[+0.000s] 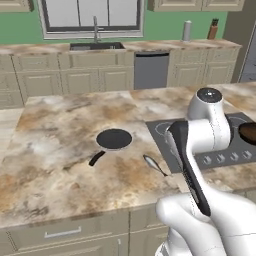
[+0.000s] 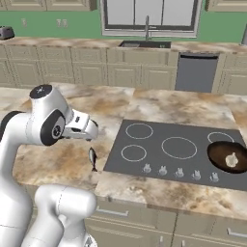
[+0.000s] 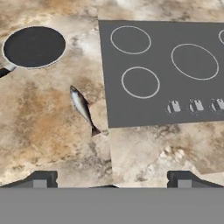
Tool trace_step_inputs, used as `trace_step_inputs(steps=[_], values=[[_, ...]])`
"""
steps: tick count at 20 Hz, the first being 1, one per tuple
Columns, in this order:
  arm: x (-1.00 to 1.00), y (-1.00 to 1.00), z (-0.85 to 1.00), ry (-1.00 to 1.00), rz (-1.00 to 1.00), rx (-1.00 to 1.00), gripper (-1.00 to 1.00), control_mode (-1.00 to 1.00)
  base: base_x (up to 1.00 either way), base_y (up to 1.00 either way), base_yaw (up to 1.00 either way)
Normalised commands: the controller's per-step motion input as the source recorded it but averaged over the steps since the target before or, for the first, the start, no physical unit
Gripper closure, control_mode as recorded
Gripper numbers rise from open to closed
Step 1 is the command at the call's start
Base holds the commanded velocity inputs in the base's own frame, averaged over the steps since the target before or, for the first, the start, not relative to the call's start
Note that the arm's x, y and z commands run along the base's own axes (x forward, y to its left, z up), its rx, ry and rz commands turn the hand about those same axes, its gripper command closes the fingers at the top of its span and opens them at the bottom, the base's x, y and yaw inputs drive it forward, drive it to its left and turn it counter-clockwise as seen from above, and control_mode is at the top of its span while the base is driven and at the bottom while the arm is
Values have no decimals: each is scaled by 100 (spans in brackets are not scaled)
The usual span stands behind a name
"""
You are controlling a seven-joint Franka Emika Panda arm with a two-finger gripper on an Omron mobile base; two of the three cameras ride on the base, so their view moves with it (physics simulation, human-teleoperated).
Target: Place both pans onto different burners. Then place the garlic and the fish on different pans.
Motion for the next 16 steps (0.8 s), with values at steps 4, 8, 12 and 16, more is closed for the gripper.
trace_step_inputs(steps=[4, 8, 12, 16], values=[[0, 0, 0, 0, 0, 0, -100, 100, 25, 29, 0], [0, 0, 0, 0, 0, 0, -100, 100, 39, -2, 0], [0, 0, 0, 0, 0, 0, -100, 100, 31, -23, 0], [0, 0, 0, 0, 0, 0, -100, 100, 30, -33, 3]])
